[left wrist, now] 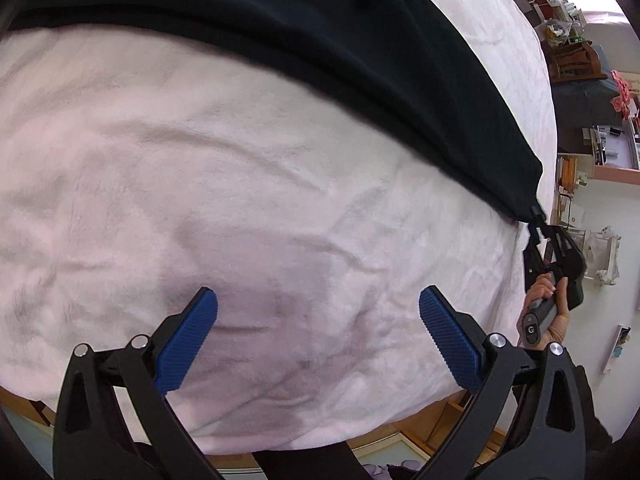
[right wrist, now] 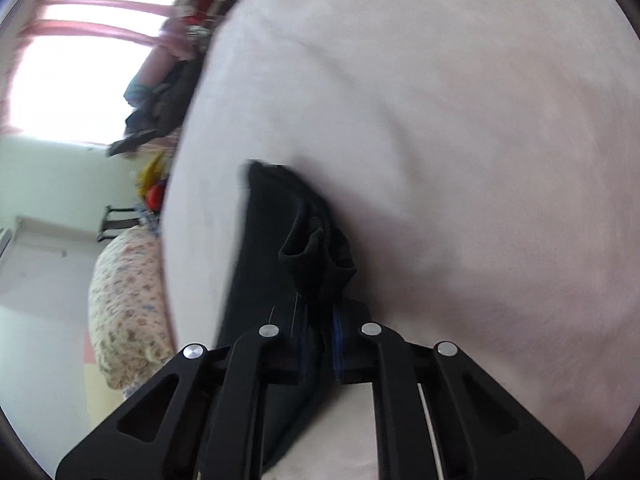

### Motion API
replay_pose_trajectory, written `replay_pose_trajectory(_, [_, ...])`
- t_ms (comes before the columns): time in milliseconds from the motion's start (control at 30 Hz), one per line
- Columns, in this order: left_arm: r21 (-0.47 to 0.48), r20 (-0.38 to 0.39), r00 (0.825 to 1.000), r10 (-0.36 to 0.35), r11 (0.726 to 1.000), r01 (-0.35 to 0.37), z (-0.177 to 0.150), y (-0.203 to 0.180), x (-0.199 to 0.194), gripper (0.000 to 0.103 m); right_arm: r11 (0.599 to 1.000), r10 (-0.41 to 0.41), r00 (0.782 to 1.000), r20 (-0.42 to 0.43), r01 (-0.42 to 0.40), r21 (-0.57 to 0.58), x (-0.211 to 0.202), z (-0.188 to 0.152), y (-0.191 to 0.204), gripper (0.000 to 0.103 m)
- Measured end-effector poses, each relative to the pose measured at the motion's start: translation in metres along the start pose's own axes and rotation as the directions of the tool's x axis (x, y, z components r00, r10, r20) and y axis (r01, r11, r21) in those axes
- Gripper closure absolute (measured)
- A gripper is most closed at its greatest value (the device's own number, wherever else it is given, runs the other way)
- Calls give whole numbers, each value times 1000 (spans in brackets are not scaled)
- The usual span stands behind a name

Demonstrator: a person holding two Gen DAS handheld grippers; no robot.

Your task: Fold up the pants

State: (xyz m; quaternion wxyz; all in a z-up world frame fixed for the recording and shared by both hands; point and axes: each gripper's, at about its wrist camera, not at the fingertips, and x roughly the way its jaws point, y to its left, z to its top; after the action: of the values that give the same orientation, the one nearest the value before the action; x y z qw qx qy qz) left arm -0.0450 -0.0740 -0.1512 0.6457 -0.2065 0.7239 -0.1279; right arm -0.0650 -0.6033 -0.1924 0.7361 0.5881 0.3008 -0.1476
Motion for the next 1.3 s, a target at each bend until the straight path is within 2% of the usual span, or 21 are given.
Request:
replay_pose_trajectory(167, [-16,38,999,-7,1000,8,1,19,-16,2,980,106,994,-41,-111,-168,6,-12,76,93])
replay_pose_trajectory(267, [-24,22,1000,-7,1000,8,5,34,-23,2,934,167,977,-131,-199,-297,22,-44,138,93])
replay_pose_trajectory(367, [-31,57,998,18,999,-16,5,52,-35,2,864,185,948,-258,-282,-417,51,-96,203,93])
replay_pose_trajectory(433, [-30,74,997,26,999,-23,4,63,-42,2,814,167,921,-351,-330,-477,78,-142,240,93])
replay_pose_trajectory(500, [-52,73,997,20,999,-16,4,80,-49,2,788,123,896,-427,-350,-507,108,-190,261,93])
replay_pose_trajectory(700, [-144,87,996,2,989,11,2,132,-74,2,769,-60,832,-551,-314,-557,186,-296,279,94])
replay_pose_trajectory(867, [-177,122,993,-1,984,22,1,169,-96,2,750,-77,834,-547,-313,-583,191,-329,284,93])
replay_pose_trajectory(1000, [-197,136,991,-14,980,41,-1,185,-103,2,721,-145,833,-534,-281,-634,197,-344,282,93])
replay_pose_trajectory(1167, [-195,136,990,-34,979,60,1,191,-110,2,698,-195,836,-513,-249,-672,205,-355,280,93])
replay_pose_trajectory(1300, [-170,132,991,-35,984,57,-1,191,-112,2,664,-238,837,-493,-230,-711,209,-365,279,93])
